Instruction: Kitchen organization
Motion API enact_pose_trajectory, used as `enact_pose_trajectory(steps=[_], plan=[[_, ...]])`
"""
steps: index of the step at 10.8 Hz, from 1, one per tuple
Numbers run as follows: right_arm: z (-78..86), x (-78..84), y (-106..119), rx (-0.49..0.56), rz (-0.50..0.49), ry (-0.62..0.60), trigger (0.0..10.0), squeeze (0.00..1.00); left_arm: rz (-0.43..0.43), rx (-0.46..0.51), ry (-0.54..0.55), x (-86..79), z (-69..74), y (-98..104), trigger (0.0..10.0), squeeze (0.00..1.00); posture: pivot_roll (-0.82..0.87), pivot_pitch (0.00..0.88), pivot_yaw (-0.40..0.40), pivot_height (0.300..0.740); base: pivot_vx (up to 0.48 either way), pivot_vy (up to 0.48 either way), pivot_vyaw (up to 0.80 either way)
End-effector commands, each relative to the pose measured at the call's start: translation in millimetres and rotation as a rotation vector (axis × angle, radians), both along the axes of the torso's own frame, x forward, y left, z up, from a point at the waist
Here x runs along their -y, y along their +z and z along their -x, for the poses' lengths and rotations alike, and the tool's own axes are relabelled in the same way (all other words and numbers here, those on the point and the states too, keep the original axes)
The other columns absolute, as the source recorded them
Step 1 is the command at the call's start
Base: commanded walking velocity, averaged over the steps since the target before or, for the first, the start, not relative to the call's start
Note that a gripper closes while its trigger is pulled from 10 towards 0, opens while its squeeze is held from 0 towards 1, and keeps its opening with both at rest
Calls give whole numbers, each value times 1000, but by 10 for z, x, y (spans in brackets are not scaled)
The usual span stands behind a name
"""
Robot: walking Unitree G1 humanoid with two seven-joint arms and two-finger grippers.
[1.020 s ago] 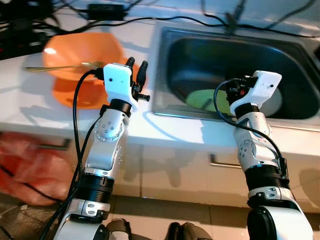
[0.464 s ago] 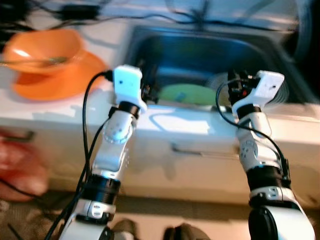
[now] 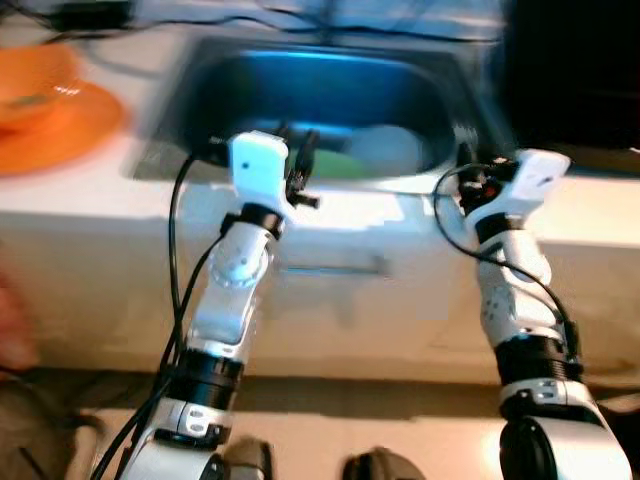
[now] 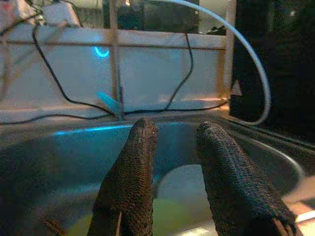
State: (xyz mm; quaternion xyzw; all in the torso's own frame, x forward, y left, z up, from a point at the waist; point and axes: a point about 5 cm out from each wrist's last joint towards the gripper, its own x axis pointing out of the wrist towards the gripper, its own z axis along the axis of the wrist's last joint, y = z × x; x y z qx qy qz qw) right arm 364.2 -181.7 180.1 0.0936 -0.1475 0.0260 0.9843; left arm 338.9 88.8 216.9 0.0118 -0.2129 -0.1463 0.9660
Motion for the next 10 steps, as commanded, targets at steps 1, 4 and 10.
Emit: enact_pose_trajectory(steps=[1, 4, 10], plan=[[-5, -58, -3, -1, -6, 18, 10000, 0, -4, -2, 24, -68, -3, -8, 10000, 0, 76, 148, -45, 723, 0, -446, 0], [-7, -61, -3, -2, -6, 24, 10000, 0, 30, -1, 18, -71, 2, -4, 10000, 0, 73, 152, -46, 723, 0, -147, 0], [-8, -76, -18, -11, -5, 36, 10000, 0, 20, -10, 27, -85, 3, -35, 10000, 0, 72, 156, -50, 723, -86, 0, 0]])
